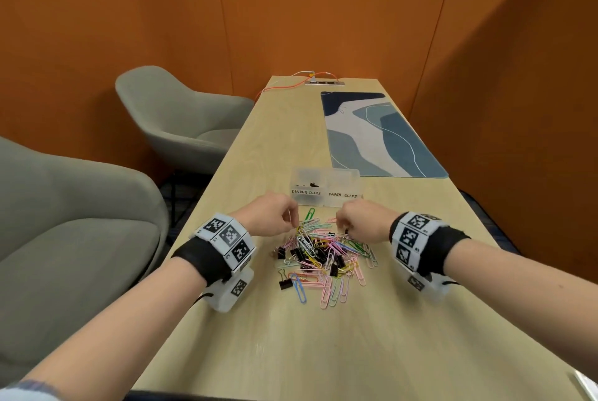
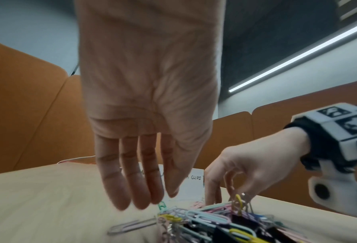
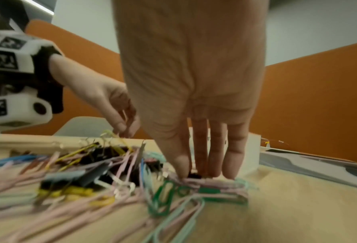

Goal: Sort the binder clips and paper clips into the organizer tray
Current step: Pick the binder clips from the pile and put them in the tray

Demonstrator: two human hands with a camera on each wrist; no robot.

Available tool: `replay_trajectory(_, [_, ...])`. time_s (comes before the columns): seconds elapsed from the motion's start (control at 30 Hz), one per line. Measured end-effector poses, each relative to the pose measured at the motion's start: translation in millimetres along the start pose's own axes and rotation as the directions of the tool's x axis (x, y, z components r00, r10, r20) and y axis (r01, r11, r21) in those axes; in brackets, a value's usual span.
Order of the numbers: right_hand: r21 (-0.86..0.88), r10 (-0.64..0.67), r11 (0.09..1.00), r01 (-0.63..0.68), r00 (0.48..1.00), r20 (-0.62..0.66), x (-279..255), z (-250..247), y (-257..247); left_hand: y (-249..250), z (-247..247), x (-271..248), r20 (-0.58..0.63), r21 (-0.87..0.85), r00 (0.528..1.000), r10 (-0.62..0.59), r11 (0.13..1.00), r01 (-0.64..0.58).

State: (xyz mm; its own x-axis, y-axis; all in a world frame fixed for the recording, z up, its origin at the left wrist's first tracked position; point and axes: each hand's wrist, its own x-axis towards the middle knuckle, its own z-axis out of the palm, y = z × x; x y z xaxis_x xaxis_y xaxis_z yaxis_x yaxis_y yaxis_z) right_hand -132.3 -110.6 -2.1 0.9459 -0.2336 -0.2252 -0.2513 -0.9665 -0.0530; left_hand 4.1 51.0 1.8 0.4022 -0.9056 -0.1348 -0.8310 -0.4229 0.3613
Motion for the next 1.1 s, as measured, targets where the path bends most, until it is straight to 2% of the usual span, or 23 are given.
replay_trajectory(0.17, [-0.006, -0.022, 1.0, 0.022, 0.997, -0.069, -1, 6, -4, 2, 3, -15, 0.192, 0.022, 0.972, -0.137, 0.991, 0.136])
replay_trajectory(0.27, [0.041, -0.029, 0.999, 0.034, 0.991, -0.131, -1, 5, -1, 2, 5, -21, 0.217, -0.012, 0.97, -0.113, 0.993, 0.118])
replay_trajectory(0.37, [0.202, -0.028, 0.977, 0.076, 0.973, -0.228, -6, -5, -4, 2, 10, -22, 0.176, 0.029, 0.983, -0.056, 0.998, 0.052])
replay_trajectory(0.43, [0.281, -0.04, 0.954, 0.109, 0.97, -0.24, -12, -11, -11, 2, 13, -22, 0.161, 0.039, 0.986, -0.039, 0.999, 0.033])
replay_trajectory(0.6, [0.285, -0.119, 0.951, 0.118, 0.993, -0.017, -20, -7, -31, 6, 6, -21, 0.143, 0.068, 0.99, -0.023, 0.998, 0.013])
replay_trajectory(0.7, [0.272, -0.141, 0.954, 0.126, 0.989, 0.037, -23, 1, -37, 7, -2, -23, 0.111, 0.031, 0.993, -0.036, 0.999, 0.033])
replay_trajectory(0.83, [0.239, -0.137, 0.961, 0.142, 0.99, -0.037, -27, 12, -40, 10, -9, -24, -0.019, -0.01, 0.999, -0.026, 1.0, 0.025])
replay_trajectory(0.93, [0.228, -0.124, 0.963, 0.143, 0.988, -0.096, -26, 16, -39, 15, -7, -23, -0.081, -0.106, 0.996, -0.032, 0.994, 0.023])
replay_trajectory(1.03, [0.275, -0.099, 0.953, 0.131, 0.987, -0.127, -22, 11, -34, 24, -3, -22, -0.107, -0.2, 0.993, -0.047, 0.98, 0.025])
replay_trajectory(1.1, [0.317, -0.067, 0.943, 0.106, 0.989, -0.13, -19, 5, -30, 29, 1, -21, -0.076, -0.306, 0.995, -0.063, 0.951, 0.037])
